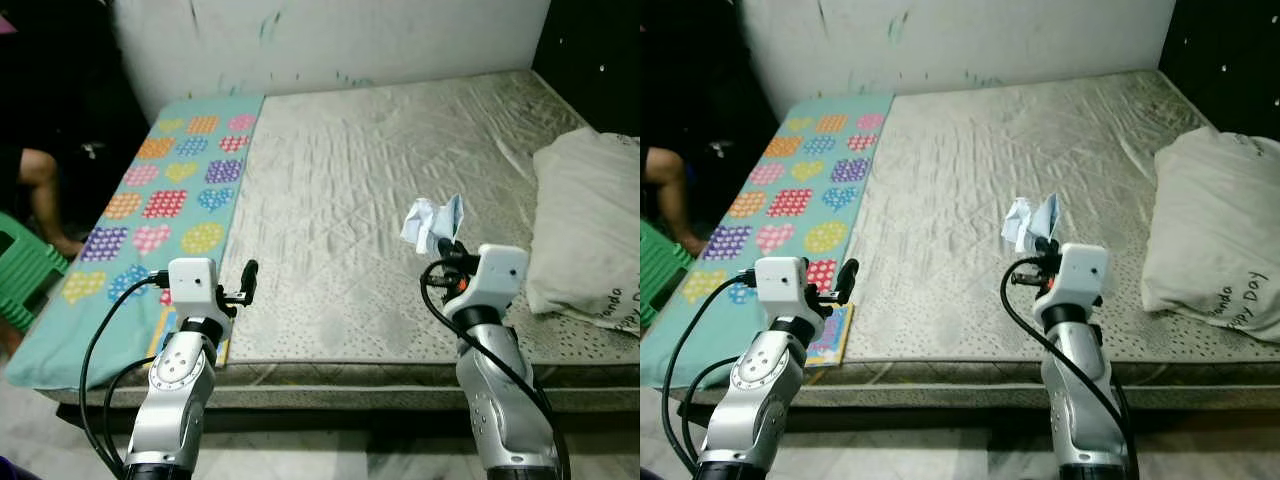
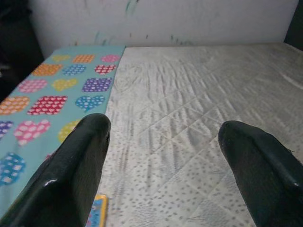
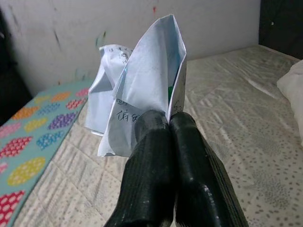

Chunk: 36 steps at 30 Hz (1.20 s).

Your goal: Clean up the room

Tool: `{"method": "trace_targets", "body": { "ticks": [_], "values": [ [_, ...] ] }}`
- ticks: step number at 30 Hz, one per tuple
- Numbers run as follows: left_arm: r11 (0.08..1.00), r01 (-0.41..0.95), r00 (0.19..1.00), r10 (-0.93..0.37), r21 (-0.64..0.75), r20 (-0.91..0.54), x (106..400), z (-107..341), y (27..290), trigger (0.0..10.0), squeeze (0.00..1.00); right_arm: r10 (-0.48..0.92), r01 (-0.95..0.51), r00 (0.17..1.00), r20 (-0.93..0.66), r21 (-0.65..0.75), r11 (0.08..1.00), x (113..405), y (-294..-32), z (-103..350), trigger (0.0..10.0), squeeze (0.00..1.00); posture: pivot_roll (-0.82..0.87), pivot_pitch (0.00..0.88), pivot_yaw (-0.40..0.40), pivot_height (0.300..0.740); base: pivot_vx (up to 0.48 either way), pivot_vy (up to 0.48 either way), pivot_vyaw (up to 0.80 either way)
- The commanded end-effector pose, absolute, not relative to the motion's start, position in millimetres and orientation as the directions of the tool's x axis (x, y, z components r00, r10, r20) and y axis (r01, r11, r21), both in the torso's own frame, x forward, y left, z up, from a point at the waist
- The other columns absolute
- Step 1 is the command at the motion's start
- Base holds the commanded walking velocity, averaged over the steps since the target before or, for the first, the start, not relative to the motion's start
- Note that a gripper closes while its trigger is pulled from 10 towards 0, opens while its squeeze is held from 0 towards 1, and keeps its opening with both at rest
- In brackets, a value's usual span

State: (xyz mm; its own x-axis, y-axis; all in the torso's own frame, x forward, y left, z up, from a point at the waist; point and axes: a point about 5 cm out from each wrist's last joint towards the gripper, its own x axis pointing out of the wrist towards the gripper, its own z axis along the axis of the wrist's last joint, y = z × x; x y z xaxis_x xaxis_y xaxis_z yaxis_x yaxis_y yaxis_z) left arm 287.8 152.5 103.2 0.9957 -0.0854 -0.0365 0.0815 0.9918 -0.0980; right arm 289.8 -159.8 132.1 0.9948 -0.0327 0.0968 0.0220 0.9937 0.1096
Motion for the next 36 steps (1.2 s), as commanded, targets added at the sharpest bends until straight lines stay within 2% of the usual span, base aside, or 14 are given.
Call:
{"method": "trace_targets", "body": {
  "ticks": [1, 6, 10, 15, 27, 28, 36],
  "values": [
    [0.993, 0.079, 0.996, -0.083, -0.085, -0.036, 289.5, 104.1, 154.3, 10.0, 0.0, -0.041, 0.03, 0.994, 0.106, 0.103, 0.994, 289.5, -162.7, 131.5, 10.0, 0.0, -0.18, 0.021, 0.165, 0.74, 0.0, 0.0, 0.0],
    [0.995, 0.081, 0.996, -0.082, -0.063, -0.023, 295.0, 107.8, 158.9, 10.0, 0.0, -0.044, 0.033, 0.992, 0.117, 0.09, 0.995, 292.9, -162.0, 129.0, 10.0, 0.0, -0.18, 0.006, 0.173, 0.74, 0.0, 0.0, 0.0],
    [0.996, 0.072, 0.997, -0.073, -0.057, -0.014, 300.0, 109.7, 162.0, 10.0, 0.0, 0.008, -0.013, 0.988, 0.155, 0.034, 0.999, 294.8, -154.9, 129.0, 10.0, 0.0, -0.18, 0.0, 0.168, 0.74, 0.0, 0.0, 0.0],
    [0.996, 0.063, 0.998, -0.063, -0.059, -0.01, 300.0, 109.5, 161.8, 10.0, 0.0, 0.061, -0.067, 0.988, 0.143, 0.037, 0.997, 296.0, -148.5, 127.5, 10.0, 0.0, -0.17, 0.0, 0.149, 0.74, 0.0, 0.0, 0.0],
    [0.994, -0.038, 0.999, 0.038, -0.107, -0.008, 285.5, 99.3, 160.7, 10.0, 0.0, 0.217, -0.213, 0.971, 0.097, -0.049, 0.976, 312.8, -139.6, 126.8, 10.0, 0.0, -0.13, 0.0, 0.007, 0.74, 0.0, 0.0, 0.0],
    [0.991, -0.062, 0.998, 0.062, -0.118, -0.008, 282.2, 97.1, 161.3, 10.0, 0.0, 0.249, -0.244, 0.965, 0.077, -0.071, 0.967, 317.0, -135.9, 126.3, 10.0, 0.0, -0.12, 0.0, -0.022, 0.74, 0.0, 0.0, 0.0],
    [0.982, -0.14, 0.99, 0.142, -0.125, 0.003, 278.2, 96.0, 168.2, 10.0, 0.0, 0.37, -0.361, 0.927, 0.06, -0.131, 0.923, 332.0, -109.5, 126.4, 10.0, 0.0, -0.07, 0.0, -0.068, 0.74, 0.0, 0.0, 0.0]
  ]
}}
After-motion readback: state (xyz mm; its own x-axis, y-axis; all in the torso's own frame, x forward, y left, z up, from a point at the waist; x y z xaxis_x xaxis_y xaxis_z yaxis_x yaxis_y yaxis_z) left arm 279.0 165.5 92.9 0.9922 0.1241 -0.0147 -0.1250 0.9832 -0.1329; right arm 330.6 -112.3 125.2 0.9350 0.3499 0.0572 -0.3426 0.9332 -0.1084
